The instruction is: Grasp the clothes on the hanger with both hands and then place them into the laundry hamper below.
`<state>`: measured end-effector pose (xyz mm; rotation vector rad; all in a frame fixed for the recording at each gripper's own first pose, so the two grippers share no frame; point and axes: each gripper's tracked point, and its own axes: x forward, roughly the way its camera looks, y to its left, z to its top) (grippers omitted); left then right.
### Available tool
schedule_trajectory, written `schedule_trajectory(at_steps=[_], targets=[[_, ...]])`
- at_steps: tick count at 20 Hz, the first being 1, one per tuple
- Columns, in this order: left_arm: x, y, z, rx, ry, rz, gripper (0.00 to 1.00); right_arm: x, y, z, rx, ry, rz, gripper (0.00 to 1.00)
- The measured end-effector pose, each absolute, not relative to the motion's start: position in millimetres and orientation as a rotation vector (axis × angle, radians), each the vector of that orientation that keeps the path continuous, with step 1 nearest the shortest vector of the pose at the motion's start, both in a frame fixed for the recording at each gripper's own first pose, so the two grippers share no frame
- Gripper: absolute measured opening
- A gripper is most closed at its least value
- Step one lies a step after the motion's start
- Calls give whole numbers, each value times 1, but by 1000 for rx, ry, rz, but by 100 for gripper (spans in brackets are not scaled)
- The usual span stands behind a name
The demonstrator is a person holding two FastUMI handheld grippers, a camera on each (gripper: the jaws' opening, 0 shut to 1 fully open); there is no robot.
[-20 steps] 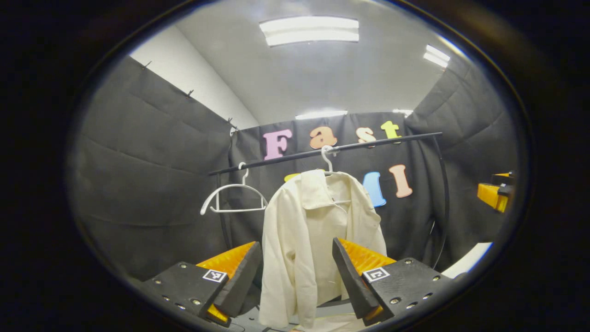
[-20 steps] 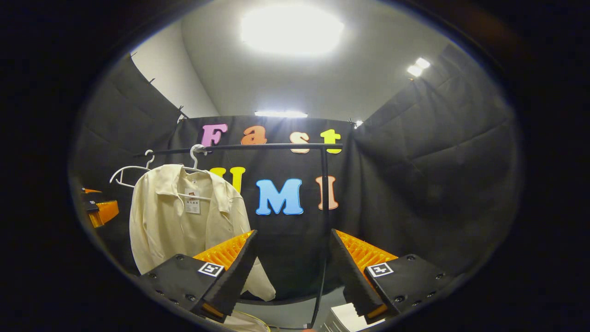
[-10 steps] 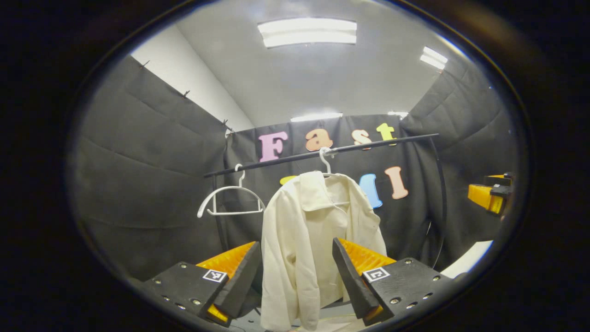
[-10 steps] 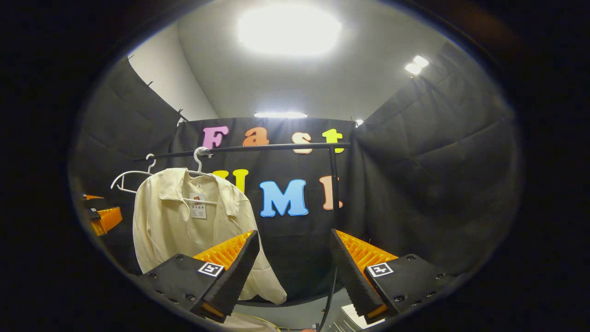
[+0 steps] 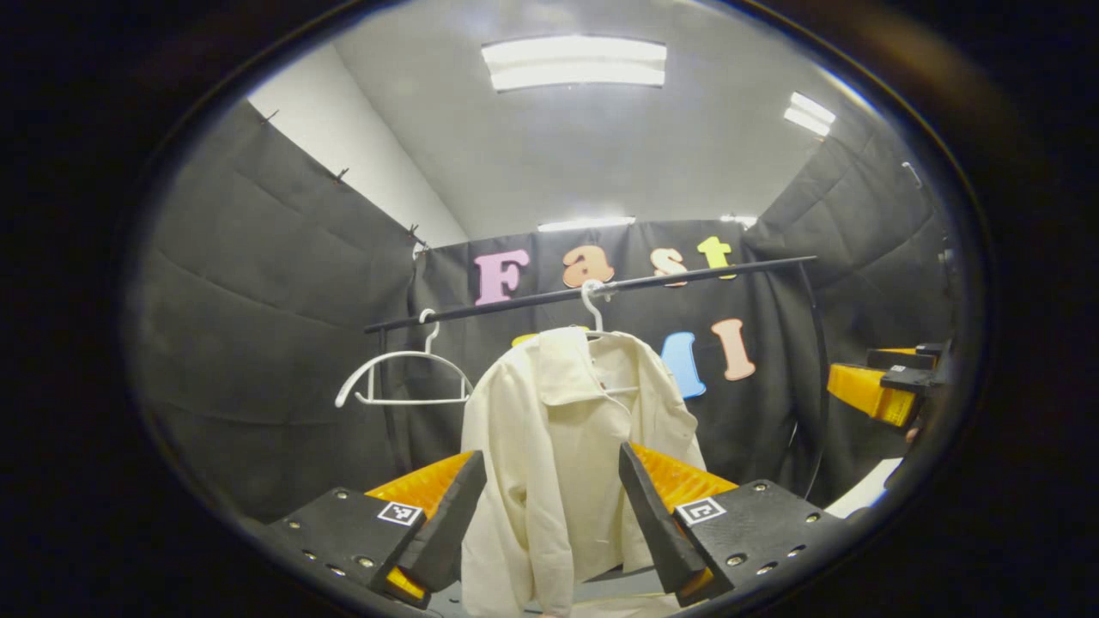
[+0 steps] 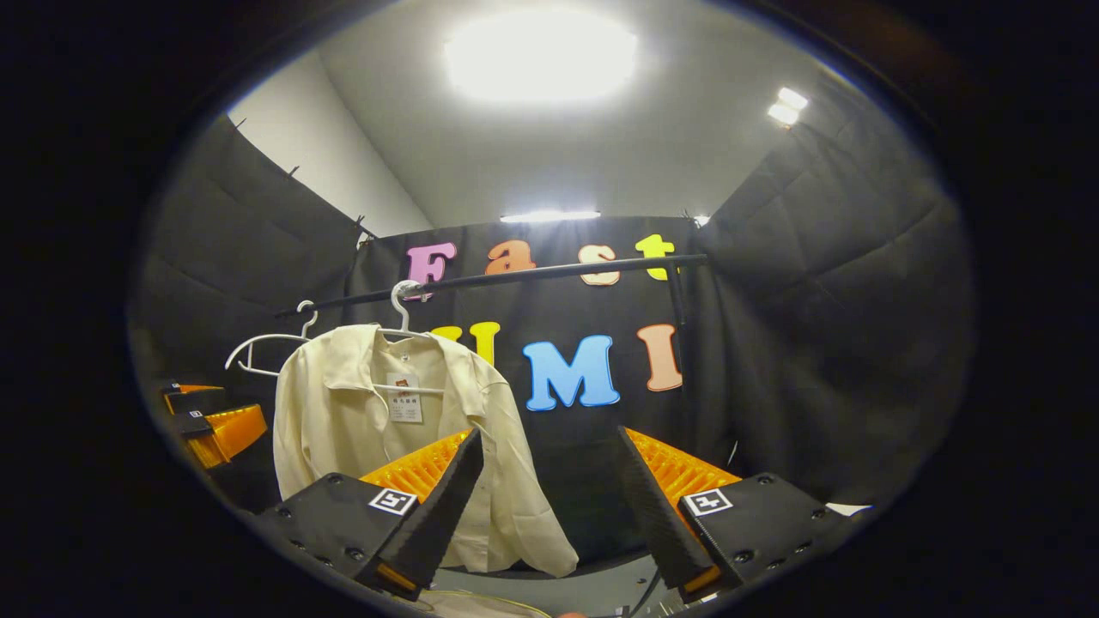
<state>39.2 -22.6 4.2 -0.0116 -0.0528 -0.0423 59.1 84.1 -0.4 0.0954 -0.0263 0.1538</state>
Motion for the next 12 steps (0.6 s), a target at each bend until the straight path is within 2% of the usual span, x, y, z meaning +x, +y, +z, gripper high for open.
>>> schedule_trajectory(at_steps=[12], targets=[[117,-80,-6,20,-45,6,91,156,112,-23,162,-1,349,97]])
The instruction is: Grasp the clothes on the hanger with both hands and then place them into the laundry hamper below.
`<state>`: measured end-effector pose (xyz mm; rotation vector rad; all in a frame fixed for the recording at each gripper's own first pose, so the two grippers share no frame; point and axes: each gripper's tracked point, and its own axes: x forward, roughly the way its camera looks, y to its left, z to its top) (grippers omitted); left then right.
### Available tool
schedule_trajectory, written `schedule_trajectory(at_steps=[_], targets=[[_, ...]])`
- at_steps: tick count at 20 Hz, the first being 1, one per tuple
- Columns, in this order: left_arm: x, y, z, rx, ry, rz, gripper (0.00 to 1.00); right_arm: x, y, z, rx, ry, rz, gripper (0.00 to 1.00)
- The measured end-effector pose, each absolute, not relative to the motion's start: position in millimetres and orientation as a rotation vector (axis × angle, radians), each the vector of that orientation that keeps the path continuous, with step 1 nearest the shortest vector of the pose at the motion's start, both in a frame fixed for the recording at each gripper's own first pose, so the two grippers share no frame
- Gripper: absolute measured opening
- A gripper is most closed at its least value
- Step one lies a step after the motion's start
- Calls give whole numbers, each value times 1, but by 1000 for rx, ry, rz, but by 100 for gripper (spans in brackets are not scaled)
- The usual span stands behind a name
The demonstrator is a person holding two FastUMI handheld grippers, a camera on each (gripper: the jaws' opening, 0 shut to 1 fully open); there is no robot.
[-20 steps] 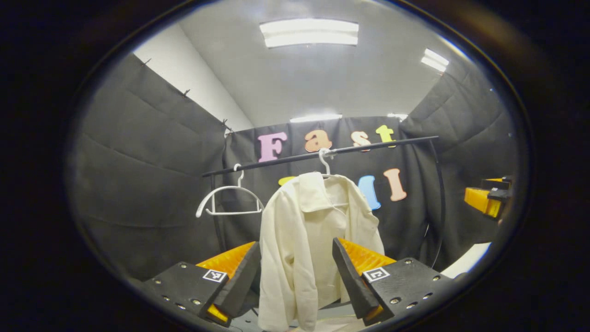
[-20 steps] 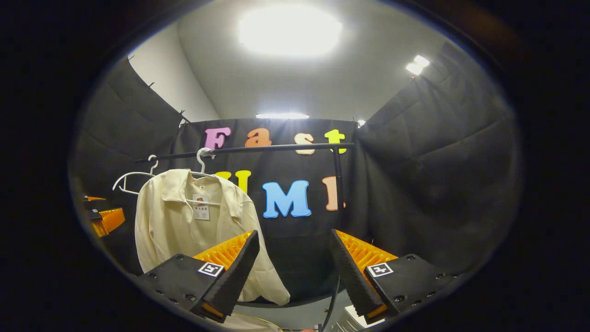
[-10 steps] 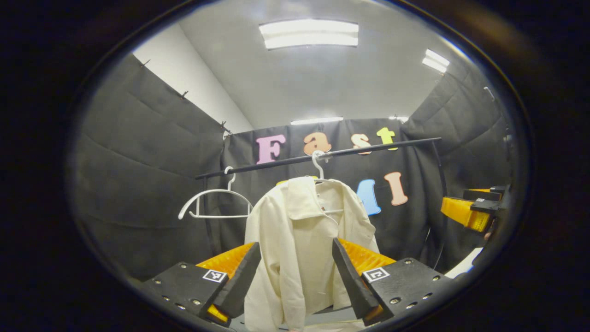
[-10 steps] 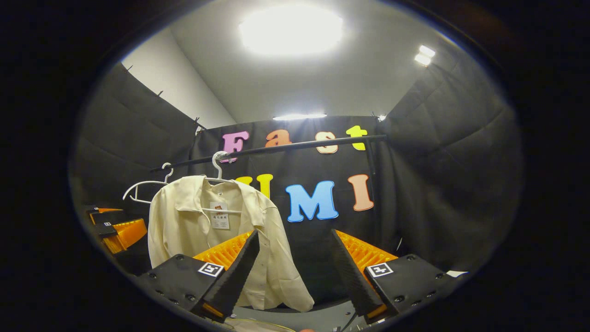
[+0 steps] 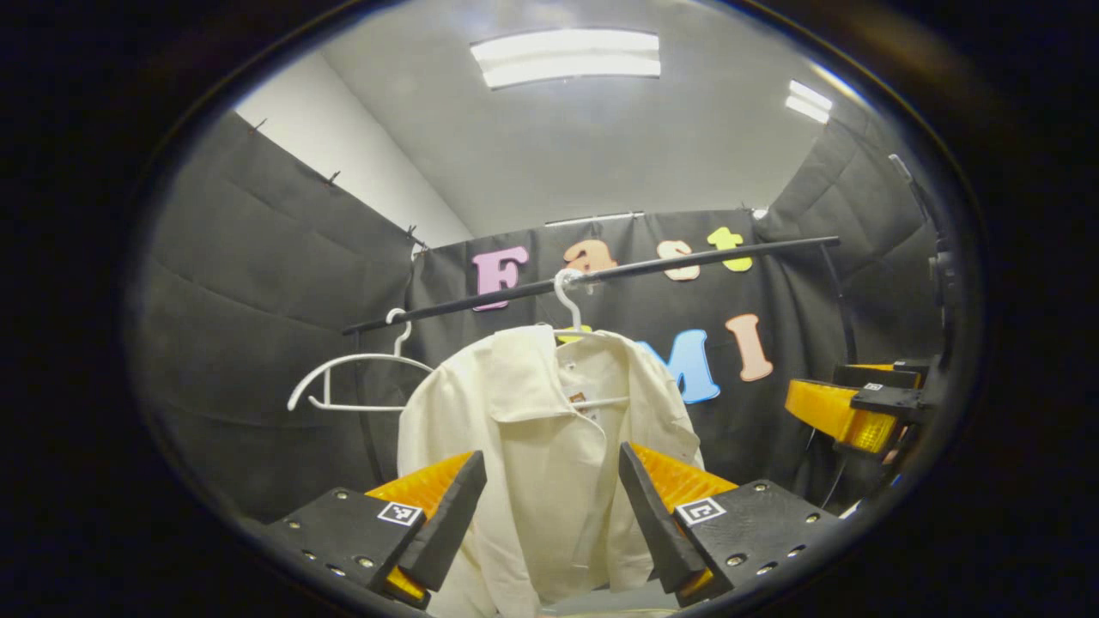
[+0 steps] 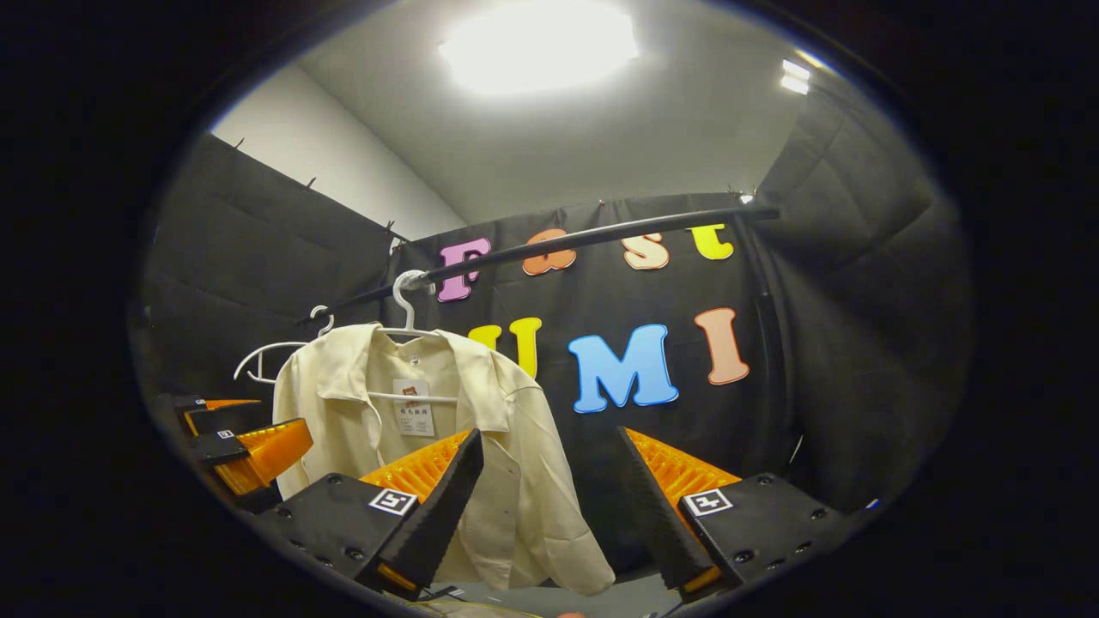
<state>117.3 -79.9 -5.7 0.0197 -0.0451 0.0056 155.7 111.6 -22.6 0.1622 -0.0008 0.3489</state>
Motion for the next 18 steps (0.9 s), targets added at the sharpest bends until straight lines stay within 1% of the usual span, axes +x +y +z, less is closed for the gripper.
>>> schedule_trajectory(at_steps=[7,18], targets=[[168,-90,-26,50,-17,59,91,196,147,-40,206,20,494,96],[223,-90,-53,84,12,163,91,250,199,-60,239,22,622,97]])
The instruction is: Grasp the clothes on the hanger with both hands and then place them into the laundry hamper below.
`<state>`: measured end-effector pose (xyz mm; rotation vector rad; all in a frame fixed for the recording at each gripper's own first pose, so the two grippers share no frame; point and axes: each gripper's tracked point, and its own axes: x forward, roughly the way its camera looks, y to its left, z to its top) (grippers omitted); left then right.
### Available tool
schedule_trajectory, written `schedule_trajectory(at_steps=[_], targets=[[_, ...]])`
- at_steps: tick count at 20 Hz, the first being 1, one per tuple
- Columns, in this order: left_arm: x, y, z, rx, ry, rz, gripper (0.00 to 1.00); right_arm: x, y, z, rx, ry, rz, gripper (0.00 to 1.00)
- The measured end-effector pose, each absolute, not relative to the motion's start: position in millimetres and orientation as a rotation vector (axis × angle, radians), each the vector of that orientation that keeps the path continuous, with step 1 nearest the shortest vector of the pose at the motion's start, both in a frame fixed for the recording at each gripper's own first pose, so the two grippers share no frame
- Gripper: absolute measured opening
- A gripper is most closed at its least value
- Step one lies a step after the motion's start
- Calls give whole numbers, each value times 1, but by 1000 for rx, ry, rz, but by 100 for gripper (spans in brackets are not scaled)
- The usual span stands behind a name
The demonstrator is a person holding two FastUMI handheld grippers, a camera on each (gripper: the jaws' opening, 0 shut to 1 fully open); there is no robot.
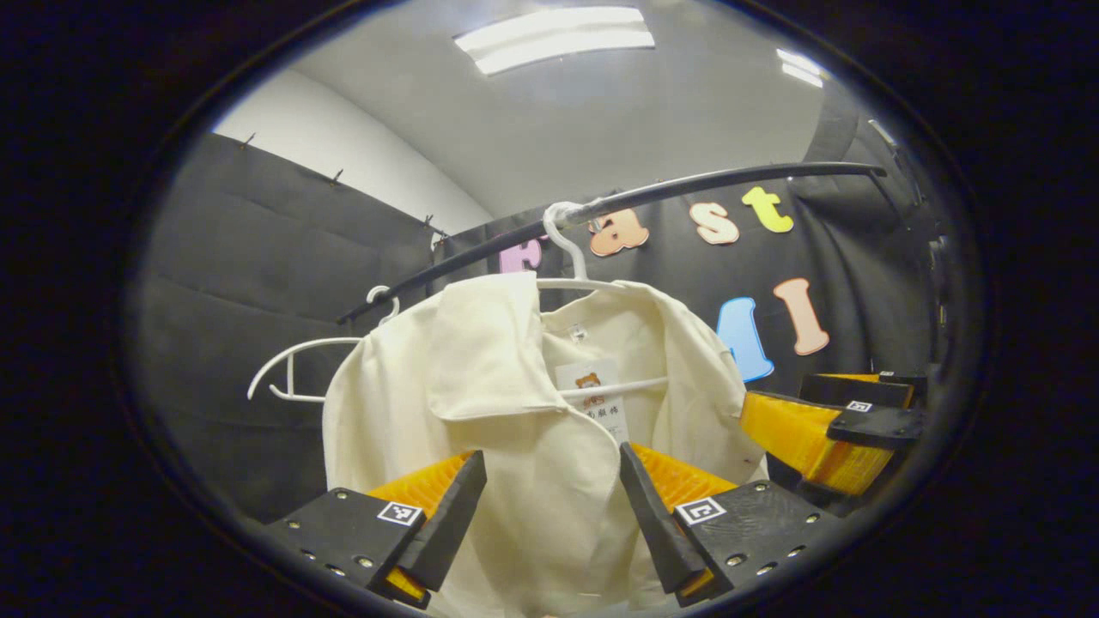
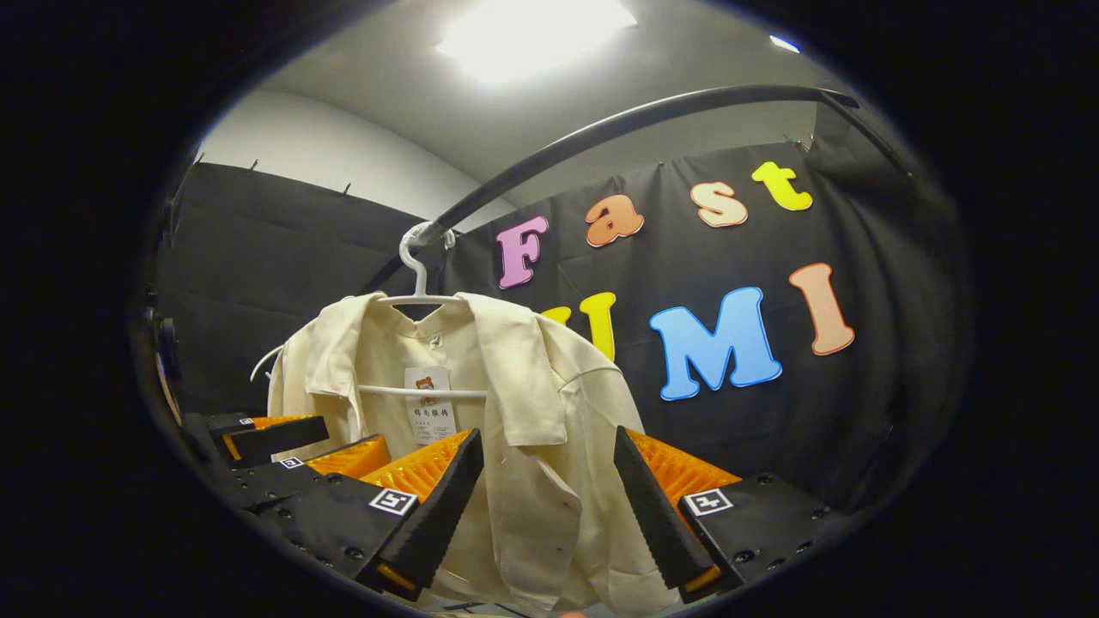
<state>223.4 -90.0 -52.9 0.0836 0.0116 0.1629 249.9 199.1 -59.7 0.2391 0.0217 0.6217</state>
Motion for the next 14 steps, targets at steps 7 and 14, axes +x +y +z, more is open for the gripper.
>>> schedule_trajectory(at_steps=[7,14], targets=[[240,-72,-59,103,2,252,91,269,232,-78,251,55,684,97],[249,-59,-65,137,9,339,91,280,257,-93,282,106,714,97]])
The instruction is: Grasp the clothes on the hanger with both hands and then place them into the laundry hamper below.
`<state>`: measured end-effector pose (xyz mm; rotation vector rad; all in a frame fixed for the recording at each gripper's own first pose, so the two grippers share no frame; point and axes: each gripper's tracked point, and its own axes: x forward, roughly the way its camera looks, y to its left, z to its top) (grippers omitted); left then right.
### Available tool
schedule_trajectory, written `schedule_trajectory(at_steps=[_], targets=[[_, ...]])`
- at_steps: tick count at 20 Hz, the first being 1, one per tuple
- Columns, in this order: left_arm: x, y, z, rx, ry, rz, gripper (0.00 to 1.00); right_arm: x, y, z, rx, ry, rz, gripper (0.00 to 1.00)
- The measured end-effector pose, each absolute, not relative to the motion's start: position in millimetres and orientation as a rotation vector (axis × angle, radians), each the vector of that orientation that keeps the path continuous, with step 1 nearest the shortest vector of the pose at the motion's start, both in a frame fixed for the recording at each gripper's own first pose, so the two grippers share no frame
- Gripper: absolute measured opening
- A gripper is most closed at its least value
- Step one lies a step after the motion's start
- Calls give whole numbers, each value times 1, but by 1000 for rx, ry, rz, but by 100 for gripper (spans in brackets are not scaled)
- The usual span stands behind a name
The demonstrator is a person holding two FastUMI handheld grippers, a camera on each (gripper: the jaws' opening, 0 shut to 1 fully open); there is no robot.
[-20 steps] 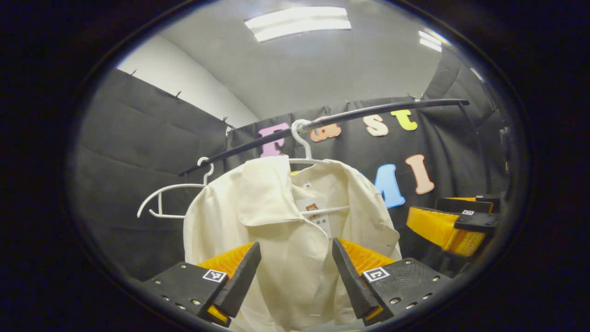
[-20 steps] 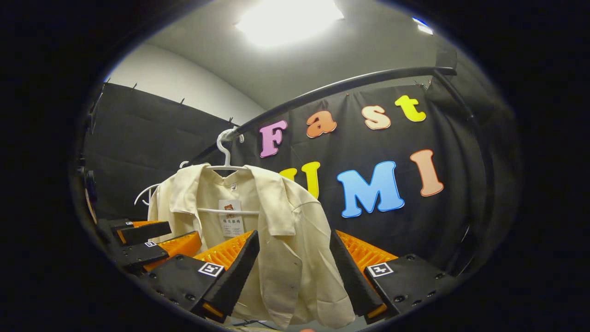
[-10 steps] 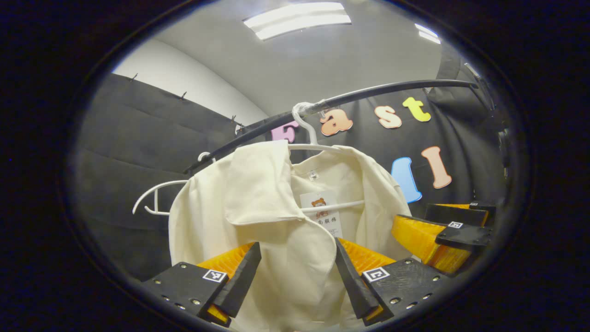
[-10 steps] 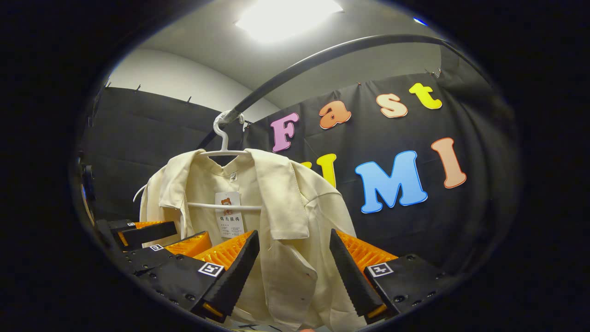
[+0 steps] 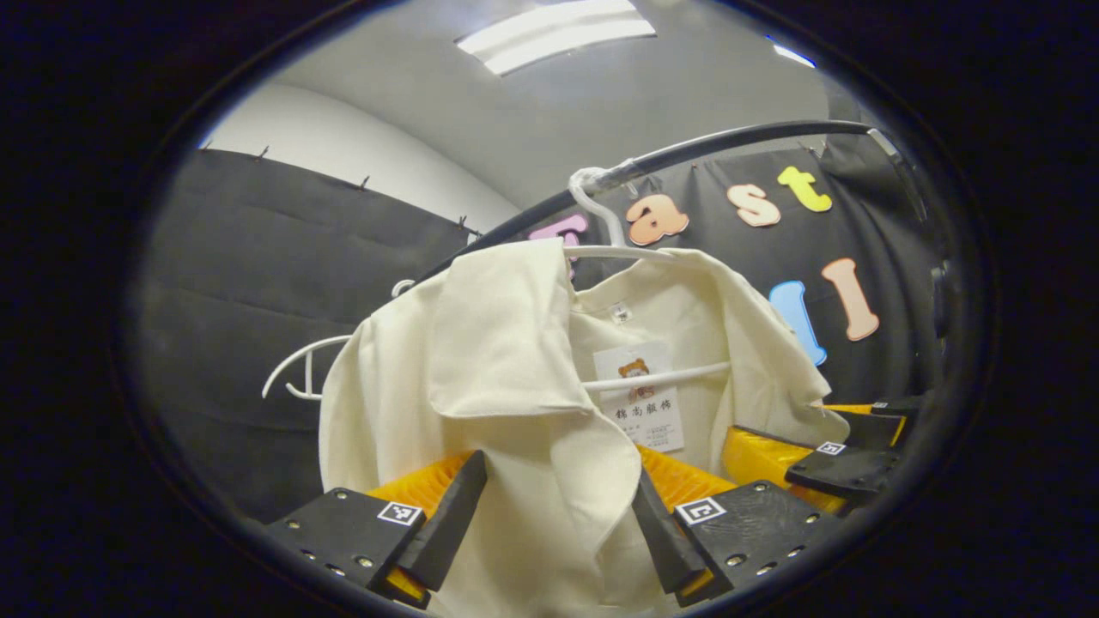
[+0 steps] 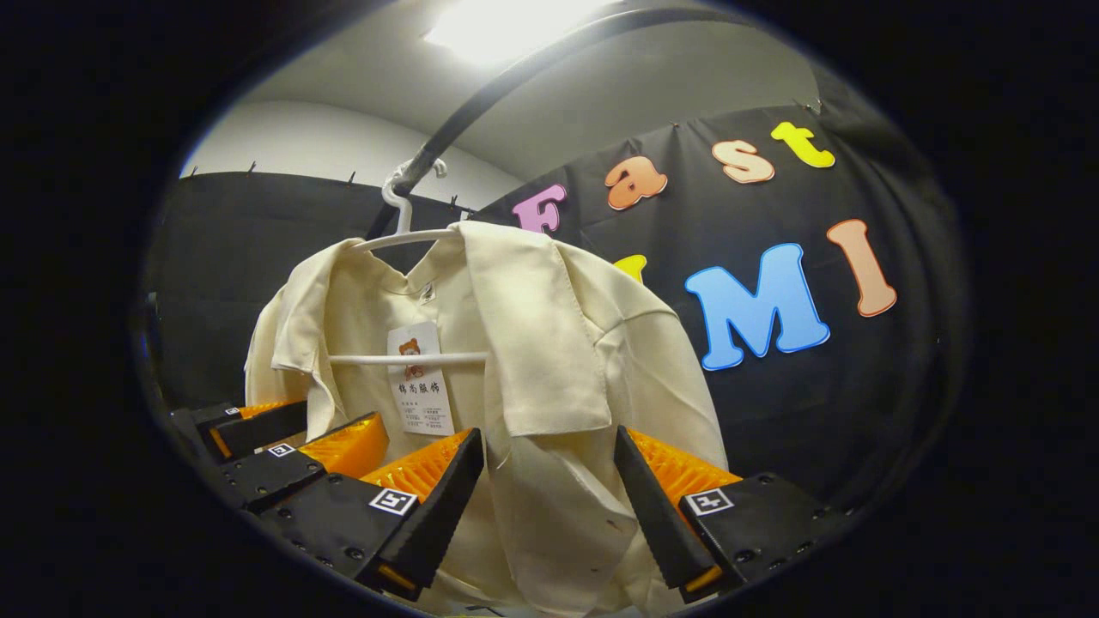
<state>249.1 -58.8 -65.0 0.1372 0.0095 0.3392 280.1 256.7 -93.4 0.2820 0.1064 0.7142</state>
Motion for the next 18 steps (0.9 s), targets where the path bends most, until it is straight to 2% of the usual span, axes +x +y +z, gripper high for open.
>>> schedule_trajectory(at_steps=[3,4,5,6,7,9,10,11,12,14,15,16,18], targets=[[249,-48,-62,156,2,395,87,286,265,-93,298,119,701,99],[250,-48,-63,145,-2,397,74,290,268,-93,303,126,699,97],[251,-48,-63,135,3,394,61,289,270,-94,308,136,693,89],[251,-48,-66,134,11,391,63,291,271,-94,315,144,686,82],[251,-47,-66,137,16,391,62,295,274,-97,322,157,684,79],[247,-42,-64,140,12,406,63,299,277,-99,337,189,679,77],[248,-41,-63,130,4,406,49,304,278,-103,343,200,663,72],[248,-41,-64,126,7,400,35,305,274,-102,346,208,645,55],[243,-39,-62,137,10,414,29,307,275,-103,355,215,647,38],[247,-30,-62,154,13,425,14,311,277,-102,328,227,642,41],[243,-30,-61,148,14,435,12,313,254,-99,316,207,576,36],[243,-32,-60,138,9,419,7,326,260,-102,295,196,571,5],[237,-33,-57,123,-8,396,6,321,257,-95,241,176,556,5]])
